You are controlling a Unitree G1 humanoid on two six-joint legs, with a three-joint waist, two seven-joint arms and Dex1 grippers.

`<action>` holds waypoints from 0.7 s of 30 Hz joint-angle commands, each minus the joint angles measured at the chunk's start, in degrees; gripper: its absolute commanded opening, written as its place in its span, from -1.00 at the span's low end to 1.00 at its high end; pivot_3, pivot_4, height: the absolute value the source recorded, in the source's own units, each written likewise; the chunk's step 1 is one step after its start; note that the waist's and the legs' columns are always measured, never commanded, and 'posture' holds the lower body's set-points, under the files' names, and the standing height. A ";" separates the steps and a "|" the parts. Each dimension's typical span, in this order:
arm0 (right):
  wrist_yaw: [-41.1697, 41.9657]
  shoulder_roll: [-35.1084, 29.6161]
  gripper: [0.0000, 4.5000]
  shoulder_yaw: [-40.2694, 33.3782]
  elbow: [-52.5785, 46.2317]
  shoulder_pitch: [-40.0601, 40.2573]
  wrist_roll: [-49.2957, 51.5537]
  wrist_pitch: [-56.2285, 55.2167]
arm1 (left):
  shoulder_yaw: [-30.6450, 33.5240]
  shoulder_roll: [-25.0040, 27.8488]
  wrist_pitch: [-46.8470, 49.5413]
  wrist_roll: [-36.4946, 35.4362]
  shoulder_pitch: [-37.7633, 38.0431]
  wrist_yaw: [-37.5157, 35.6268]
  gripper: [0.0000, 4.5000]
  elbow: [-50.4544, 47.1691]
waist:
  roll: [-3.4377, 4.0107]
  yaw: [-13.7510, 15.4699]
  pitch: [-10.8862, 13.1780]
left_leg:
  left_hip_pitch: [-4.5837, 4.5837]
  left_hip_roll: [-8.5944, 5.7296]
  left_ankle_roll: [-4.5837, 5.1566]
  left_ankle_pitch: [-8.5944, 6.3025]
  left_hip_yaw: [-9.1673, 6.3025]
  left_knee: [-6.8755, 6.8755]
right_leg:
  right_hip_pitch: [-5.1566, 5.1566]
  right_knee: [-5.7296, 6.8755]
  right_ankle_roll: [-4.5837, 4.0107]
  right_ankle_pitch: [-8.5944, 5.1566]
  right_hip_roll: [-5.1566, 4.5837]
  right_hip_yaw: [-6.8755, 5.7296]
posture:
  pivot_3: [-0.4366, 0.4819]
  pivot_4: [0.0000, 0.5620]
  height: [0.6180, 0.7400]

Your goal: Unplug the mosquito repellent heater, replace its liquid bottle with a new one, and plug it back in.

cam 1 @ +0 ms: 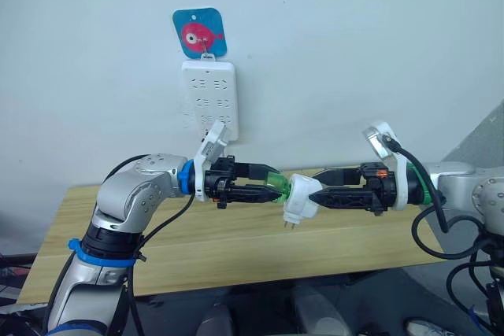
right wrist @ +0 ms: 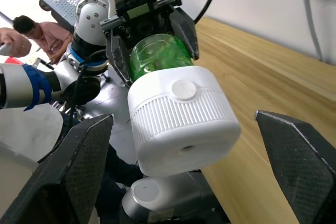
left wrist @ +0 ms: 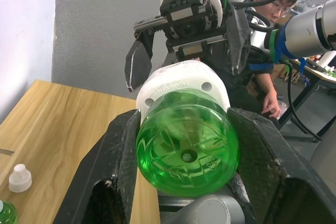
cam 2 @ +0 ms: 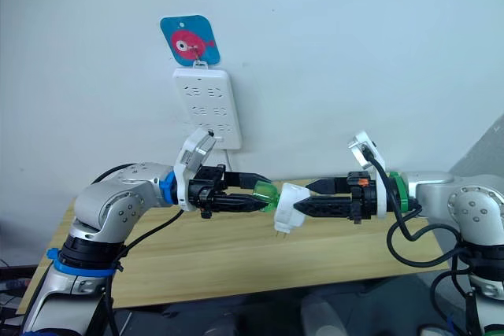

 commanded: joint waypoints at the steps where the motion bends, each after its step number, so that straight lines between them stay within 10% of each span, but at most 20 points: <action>1: 0.76 -0.27 1.00 -2.83 0.06 0.57 2.41 0.26 | 1.06 -0.45 0.43 -1.68 -1.72 0.49 0.02 -1.71 | 0.00 -0.01 0.00 | 0.00 0.00 0.00 0.00 0.00 0.00 | 0.00 0.00 0.00 0.00 0.00 0.00 | -0.51 -0.77 0.88; 21: -5.74 0.81 1.00 -8.75 -0.57 11.91 10.38 0.74 | 1.63 -0.54 0.77 -2.01 -2.00 1.07 0.02 -1.06 | 0.00 -0.01 0.00 | 0.01 0.00 0.00 0.00 0.02 0.00 | 0.00 0.00 0.00 0.00 0.01 0.02 | -0.51 -0.76 0.88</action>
